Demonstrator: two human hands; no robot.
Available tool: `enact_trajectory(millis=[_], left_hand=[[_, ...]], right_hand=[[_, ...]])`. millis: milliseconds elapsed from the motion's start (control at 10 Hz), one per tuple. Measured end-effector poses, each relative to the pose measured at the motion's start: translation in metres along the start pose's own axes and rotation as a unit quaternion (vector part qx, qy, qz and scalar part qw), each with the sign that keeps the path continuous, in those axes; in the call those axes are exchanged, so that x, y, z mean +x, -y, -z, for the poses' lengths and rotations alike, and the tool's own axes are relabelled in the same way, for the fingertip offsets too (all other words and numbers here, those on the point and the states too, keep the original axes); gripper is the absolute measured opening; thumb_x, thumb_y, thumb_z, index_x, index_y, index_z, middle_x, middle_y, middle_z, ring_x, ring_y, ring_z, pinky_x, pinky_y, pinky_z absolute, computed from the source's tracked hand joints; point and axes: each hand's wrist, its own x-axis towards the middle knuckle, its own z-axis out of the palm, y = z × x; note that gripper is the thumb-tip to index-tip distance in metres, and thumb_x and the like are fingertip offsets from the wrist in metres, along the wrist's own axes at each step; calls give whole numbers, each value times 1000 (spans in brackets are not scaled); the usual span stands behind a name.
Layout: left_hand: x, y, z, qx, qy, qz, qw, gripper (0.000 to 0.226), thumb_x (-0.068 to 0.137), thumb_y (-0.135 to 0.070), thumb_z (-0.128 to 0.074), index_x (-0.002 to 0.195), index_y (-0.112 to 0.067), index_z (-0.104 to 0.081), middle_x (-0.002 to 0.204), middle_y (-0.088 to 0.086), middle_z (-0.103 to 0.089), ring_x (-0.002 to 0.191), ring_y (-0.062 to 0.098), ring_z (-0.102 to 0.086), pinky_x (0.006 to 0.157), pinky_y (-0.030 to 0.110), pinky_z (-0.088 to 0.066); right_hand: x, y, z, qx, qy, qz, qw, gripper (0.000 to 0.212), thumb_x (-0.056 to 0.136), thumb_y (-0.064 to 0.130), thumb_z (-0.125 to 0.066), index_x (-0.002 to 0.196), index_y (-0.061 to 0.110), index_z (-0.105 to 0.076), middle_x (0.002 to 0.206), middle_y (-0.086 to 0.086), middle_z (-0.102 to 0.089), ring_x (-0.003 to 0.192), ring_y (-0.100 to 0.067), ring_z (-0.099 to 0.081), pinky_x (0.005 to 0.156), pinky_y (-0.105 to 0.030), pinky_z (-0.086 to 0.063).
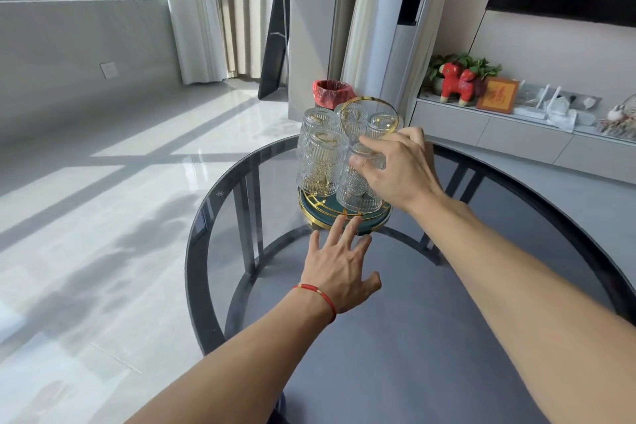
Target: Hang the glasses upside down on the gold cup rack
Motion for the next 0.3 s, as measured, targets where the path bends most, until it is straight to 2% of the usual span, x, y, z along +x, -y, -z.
enact_trajectory(millis=[100, 200, 300], left_hand=[[0, -1, 3, -3, 7, 1, 1000, 71, 94, -59, -47, 154, -22, -37, 173, 7, -11, 159, 29, 1, 122, 65, -19], [-1, -1, 5, -11, 11, 2, 1000, 67, 95, -58, -48, 151, -20, -42, 173, 7, -9, 160, 29, 2, 122, 65, -20], [-5, -1, 7, -42, -12, 1, 999, 56, 95, -50, -54, 140, -16, -55, 170, 9, -22, 158, 27, -12, 119, 57, -30]], right_hand=[[0, -1, -3, -22, 16, 10, 1000, 57, 97, 59, -56, 142, 26, -64, 142, -3, -61, 130, -29, -43, 110, -43, -30], [-7, 0, 0, -45, 18, 21, 999, 61, 101, 55, -49, 151, 20, -54, 152, -11, -51, 138, -34, -39, 116, -48, -31], [-33, -2, 5, -14, -43, 34, 998, 55, 103, 41, -50, 149, 11, -53, 151, -17, -51, 140, -37, -41, 119, -50, -31]])
